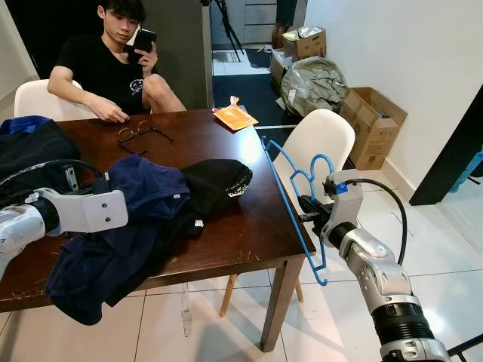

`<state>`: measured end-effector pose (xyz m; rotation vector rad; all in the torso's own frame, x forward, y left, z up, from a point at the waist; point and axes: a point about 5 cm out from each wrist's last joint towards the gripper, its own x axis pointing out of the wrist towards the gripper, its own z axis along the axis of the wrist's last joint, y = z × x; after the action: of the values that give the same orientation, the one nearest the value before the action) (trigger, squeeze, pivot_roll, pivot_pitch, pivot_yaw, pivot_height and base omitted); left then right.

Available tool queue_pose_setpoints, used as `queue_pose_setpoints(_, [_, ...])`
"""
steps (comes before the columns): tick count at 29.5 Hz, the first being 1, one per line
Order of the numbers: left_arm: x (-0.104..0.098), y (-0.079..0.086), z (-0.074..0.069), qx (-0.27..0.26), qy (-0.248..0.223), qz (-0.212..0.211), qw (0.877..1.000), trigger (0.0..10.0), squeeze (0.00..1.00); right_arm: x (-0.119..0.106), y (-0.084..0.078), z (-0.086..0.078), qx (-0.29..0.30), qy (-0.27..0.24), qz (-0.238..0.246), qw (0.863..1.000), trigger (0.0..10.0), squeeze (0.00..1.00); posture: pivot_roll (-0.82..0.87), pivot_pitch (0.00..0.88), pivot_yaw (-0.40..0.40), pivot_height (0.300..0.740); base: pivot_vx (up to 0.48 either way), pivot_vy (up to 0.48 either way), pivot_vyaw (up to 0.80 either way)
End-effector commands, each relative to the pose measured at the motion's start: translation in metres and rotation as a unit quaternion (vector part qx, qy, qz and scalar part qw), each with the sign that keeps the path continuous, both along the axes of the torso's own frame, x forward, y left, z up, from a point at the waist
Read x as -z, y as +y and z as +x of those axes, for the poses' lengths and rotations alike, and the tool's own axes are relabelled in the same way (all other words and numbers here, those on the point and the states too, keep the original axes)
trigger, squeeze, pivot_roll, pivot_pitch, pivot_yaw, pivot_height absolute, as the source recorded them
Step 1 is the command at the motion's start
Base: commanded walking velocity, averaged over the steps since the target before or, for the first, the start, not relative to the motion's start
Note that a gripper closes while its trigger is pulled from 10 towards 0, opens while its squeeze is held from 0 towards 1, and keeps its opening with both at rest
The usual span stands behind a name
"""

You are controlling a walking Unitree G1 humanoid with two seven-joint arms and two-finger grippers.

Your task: Hang hanger

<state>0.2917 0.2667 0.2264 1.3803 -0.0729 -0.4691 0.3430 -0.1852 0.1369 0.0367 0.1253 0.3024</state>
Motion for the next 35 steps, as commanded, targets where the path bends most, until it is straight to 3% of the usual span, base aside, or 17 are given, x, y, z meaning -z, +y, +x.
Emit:
queue_pose_setpoints(1, [-0.003,-0.001,0.002,0.009,-0.001,-0.011,1.000,0.0,0.00,0.007,0.001,-0.001,0.004,0.013,0.002,1.000,10.0,0.00,0.09,0.000,0.006,0.740,0.000,0.000,0.00])
queue_pose_setpoints(2, [-0.003,-0.001,0.002,0.009,-0.001,-0.011,1.000,0.0,0.00,0.007,0.001,-0.001,0.004,0.013,0.002,1.000,10.0,0.00,0.09,0.000,0.006,0.740,0.000,0.000,0.00])
queue_pose_setpoints(4, [-0.015,-0.009,0.002,0.027,-0.009,-0.064,0.998,0.0,0.00,0.008,0.001,-0.001,0.003,0.014,0.004,1.000,10.0,0.00,0.09,0.000,0.005,0.740,0.000,0.000,0.00])
queue_pose_setpoints(5, [-0.027,-0.017,0.002,0.048,-0.012,-0.118,0.992,0.0,0.00,0.008,0.001,-0.001,0.003,0.014,0.004,1.000,10.0,0.00,0.09,0.000,0.005,0.740,0.000,0.000,0.00])
queue_pose_setpoints(8, [-0.027,-0.017,0.002,0.048,-0.012,-0.118,0.992,0.0,0.00,0.008,0.001,-0.001,0.003,0.014,0.004,1.000,10.0,0.00,0.09,0.000,0.005,0.740,0.000,0.000,0.00])
queue_pose_setpoints(9, [-0.043,-0.028,0.001,0.084,-0.015,-0.193,0.978,0.0,0.00,0.008,0.001,-0.001,0.003,0.015,0.005,1.000,10.0,0.00,0.09,0.000,0.007,0.740,0.000,0.000,0.00])
queue_pose_setpoints(11, [-0.043,-0.028,0.001,0.084,-0.015,-0.193,0.978,0.0,0.00,0.008,0.001,-0.001,0.003,0.015,0.005,1.000,10.0,0.00,0.09,0.000,0.007,0.740,0.000,0.000,0.00])
queue_pose_setpoints(12, [-0.067,-0.041,-0.005,0.140,-0.005,-0.294,0.946,0.0,0.00,0.008,0.002,0.000,0.003,0.015,0.006,1.000,10.0,0.00,0.10,0.000,0.010,0.740,0.000,0.000,0.00])
queue_pose_setpoints(14, [-0.067,-0.041,-0.005,0.140,-0.005,-0.294,0.946,0.0,0.00,0.008,0.002,0.000,0.003,0.015,0.006,1.000,10.0,0.00,0.10,0.000,0.010,0.740,0.000,0.000,0.00])
queue_pose_setpoints(15, [-0.084,-0.045,-0.011,0.185,0.014,-0.370,0.911,0.0,0.00,0.008,0.001,0.000,0.004,0.015,0.007,1.000,10.0,0.00,0.10,0.000,0.012,0.740,0.000,0.000,0.00])
queue_pose_setpoints(16, [-0.084,-0.045,-0.011,0.185,0.014,-0.370,0.911,0.0,0.00,0.008,0.001,0.000,0.004,0.015,0.007,1.000,10.0,0.00,0.10,0.000,0.012,0.740,0.000,0.000,0.00])
queue_pose_setpoints(17, [-0.092,-0.046,-0.017,0.213,0.031,-0.411,0.886,0.0,0.00,0.008,0.001,0.000,0.004,0.015,0.008,1.000,10.0,0.00,0.10,0.000,0.011,0.740,0.000,0.000,0.00])
queue_pose_setpoints(18, [-0.092,-0.046,-0.017,0.213,0.031,-0.411,0.886,0.0,0.00,0.008,0.001,0.000,0.004,0.015,0.008,1.000,10.0,0.00,0.10,0.000,0.011,0.740,0.000,0.000,0.00])
queue_pose_setpoints(19, [-0.092,-0.041,-0.020,0.221,0.046,-0.442,0.868,0.0,0.00,0.008,0.001,0.000,0.004,0.015,0.009,1.000,10.0,0.00,0.10,0.000,0.011,0.740,0.000,0.000,0.00])
queue_pose_setpoints(23, [-0.074,-0.023,-0.023,0.193,0.076,-0.479,0.853,0.0,0.00,0.008,0.002,0.000,0.002,0.016,0.010,1.000,10.0,0.00,0.10,0.000,0.005,0.740,0.000,0.000,0.00])
queue_pose_setpoints(31, [-0.053,-0.009,-0.029,0.155,0.127,-0.490,0.849,0.0,0.00,0.007,0.002,0.000,-0.001,0.017,0.010,1.000,10.0,0.00,0.10,0.000,0.006,0.740,0.000,0.000,0.00])
queue_pose_setpoints(35, [-0.037,0.015,-0.030,0.069,0.125,-0.505,0.851,0.0,0.00,0.008,0.002,0.000,-0.001,0.017,0.011,1.000,10.0,0.00,0.10,0.000,0.007,0.740,0.000,0.000,0.00])
